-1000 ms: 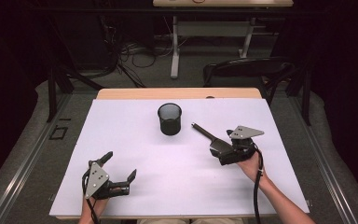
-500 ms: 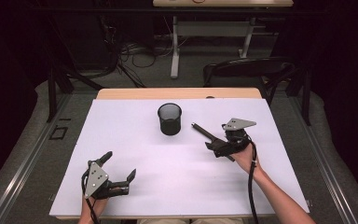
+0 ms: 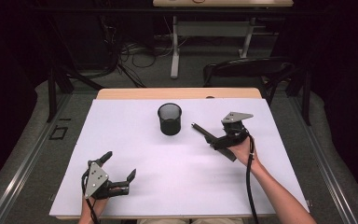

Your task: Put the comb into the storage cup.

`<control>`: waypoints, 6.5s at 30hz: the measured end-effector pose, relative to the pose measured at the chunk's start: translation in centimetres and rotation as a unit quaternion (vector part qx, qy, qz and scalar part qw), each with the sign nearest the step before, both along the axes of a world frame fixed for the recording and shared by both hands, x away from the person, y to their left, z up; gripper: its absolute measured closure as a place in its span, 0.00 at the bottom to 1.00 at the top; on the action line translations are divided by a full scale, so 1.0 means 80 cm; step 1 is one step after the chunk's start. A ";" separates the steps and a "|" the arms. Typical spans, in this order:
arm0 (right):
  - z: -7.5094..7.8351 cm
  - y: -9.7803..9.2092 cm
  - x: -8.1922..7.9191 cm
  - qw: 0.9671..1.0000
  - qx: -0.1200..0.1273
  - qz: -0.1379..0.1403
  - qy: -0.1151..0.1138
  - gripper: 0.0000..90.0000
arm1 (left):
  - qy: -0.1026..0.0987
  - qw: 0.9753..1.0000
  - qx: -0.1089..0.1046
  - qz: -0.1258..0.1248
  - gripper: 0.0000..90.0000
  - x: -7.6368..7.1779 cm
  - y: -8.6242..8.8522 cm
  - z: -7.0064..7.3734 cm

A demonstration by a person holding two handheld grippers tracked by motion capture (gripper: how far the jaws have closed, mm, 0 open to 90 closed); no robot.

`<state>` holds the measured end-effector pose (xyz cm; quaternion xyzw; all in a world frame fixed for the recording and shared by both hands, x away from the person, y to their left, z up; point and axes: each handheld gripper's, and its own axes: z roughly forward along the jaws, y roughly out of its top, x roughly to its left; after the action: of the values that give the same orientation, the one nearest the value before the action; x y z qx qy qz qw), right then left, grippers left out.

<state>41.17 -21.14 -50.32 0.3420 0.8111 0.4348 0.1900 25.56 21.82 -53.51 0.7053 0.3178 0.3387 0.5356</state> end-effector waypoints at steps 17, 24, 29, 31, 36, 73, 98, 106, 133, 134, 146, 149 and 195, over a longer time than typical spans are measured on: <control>-0.002 0.003 0.031 1.000 0.001 -0.015 0.017 0.00 | -0.002 1.000 0.000 0.001 0.00 0.000 0.000 0.000; -0.003 0.006 0.038 0.999 -0.006 -0.024 0.022 0.15 | -0.003 1.000 0.000 0.001 0.00 0.000 0.001 0.001; -0.003 0.008 0.046 0.999 -0.010 -0.028 0.023 0.28 | -0.005 1.000 0.001 0.002 0.00 -0.001 0.001 0.001; -0.004 0.009 0.049 0.999 -0.007 -0.032 0.027 0.38 | -0.004 1.000 0.001 0.002 0.00 -0.001 0.001 0.001; -0.008 0.013 0.057 0.999 -0.011 -0.035 0.035 0.65 | -0.005 1.000 0.001 0.002 0.00 -0.001 0.001 0.001; -0.039 0.054 0.095 0.994 -0.061 -0.065 0.064 1.00 | -0.005 1.000 0.003 0.003 0.00 -0.001 0.002 0.002; -0.057 0.062 0.106 0.991 -0.080 -0.059 0.084 1.00 | -0.005 1.000 0.003 0.003 0.00 0.000 0.002 0.001; -0.058 0.066 0.105 0.991 -0.084 -0.050 0.087 1.00 | -0.005 1.000 0.004 0.003 0.00 0.000 0.002 0.001; -0.054 0.084 0.078 0.989 -0.111 0.015 0.095 1.00 | -0.005 1.000 0.007 0.004 0.00 0.000 0.003 0.001; -0.054 0.084 0.077 0.989 -0.109 0.015 0.096 1.00 | -0.005 1.000 0.007 0.004 0.01 0.000 0.003 0.001; -0.053 0.082 0.061 0.988 -0.119 0.036 0.096 1.00 | -0.006 1.000 0.009 0.004 0.01 -0.001 0.002 0.001; -0.052 0.081 0.056 0.988 -0.117 0.039 0.095 1.00 | -0.006 1.000 0.010 0.004 0.01 -0.001 0.002 0.001; -0.052 0.032 0.012 0.981 -0.158 0.055 0.103 1.00 | -0.005 1.000 0.010 0.003 0.01 0.000 0.000 0.000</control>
<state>42.10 -18.62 -54.47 0.3055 0.9023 0.2735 0.1330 25.57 21.81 -53.48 0.7079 0.3139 0.3467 0.5294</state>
